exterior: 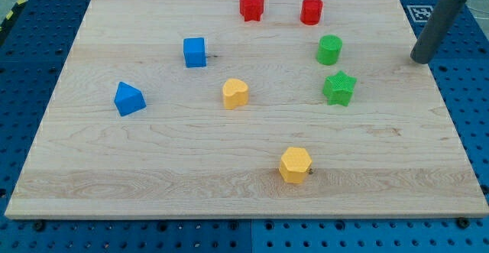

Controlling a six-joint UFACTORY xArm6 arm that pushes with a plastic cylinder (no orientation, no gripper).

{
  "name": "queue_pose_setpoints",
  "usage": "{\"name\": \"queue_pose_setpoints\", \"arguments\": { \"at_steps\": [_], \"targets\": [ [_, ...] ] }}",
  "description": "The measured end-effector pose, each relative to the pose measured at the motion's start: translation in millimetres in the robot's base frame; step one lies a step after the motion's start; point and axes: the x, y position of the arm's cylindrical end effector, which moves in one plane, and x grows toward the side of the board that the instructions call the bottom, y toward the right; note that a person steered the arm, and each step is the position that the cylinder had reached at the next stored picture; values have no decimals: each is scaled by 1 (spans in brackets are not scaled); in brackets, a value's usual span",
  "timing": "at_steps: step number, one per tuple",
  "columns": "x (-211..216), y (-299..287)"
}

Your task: Point the arm to the right side of the green circle

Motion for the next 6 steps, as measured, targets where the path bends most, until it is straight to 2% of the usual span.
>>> {"name": "queue_pose_setpoints", "arguments": {
  "at_steps": [3, 5, 6],
  "targets": [
    [0, -17],
    [0, -58],
    [0, -58]
  ]
}}
